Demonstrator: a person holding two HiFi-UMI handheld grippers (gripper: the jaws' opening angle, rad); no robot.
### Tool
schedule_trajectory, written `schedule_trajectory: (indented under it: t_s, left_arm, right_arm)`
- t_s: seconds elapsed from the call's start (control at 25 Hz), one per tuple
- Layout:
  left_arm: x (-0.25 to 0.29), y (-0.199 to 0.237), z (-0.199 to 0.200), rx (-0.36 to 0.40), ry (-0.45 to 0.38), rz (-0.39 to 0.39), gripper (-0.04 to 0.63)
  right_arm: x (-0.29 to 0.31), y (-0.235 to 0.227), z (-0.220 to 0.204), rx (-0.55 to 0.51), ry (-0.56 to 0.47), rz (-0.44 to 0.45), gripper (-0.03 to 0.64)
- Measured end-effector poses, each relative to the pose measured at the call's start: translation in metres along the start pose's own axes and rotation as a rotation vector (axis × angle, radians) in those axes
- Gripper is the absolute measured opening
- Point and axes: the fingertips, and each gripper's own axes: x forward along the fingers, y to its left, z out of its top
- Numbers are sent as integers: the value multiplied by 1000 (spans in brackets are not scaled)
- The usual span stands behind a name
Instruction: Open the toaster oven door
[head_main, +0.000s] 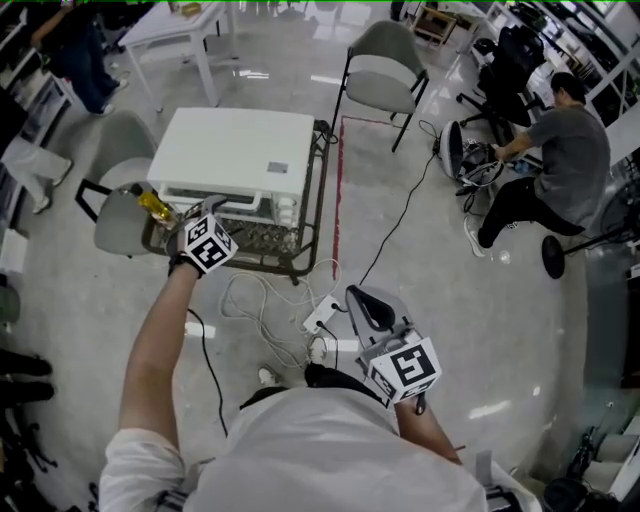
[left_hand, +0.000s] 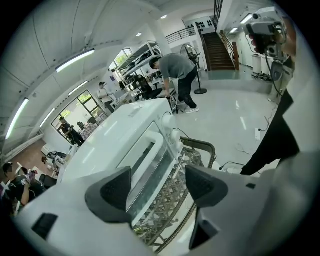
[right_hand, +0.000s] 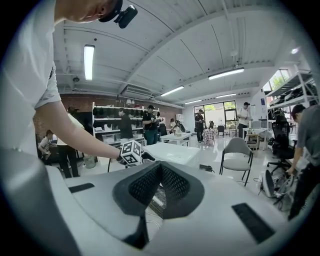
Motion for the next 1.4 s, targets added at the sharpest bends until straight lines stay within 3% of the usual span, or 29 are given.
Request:
schedule_trajectory:
  t_s: [0.4, 0.64, 1.08, 1.28, 1.4]
  left_arm:
    - [9, 7, -3, 57, 68, -65, 339]
    - [7, 8, 1, -30, 23, -83, 341]
    - [1, -2, -2, -101, -18, -68, 356]
    - [-7, -4, 2, -268, -112, -82, 373]
    - [-8, -9, 2, -274, -125, -85, 377]
  right_arm:
    - [2, 13, 0, -2, 0, 14, 21]
    - [1, 17, -3, -4, 12, 16, 21]
    - [8, 32, -1, -16, 12, 49, 21]
    - [8, 36, -1, -14, 21, 55, 23]
    - [8, 41, -1, -18, 22, 58, 21]
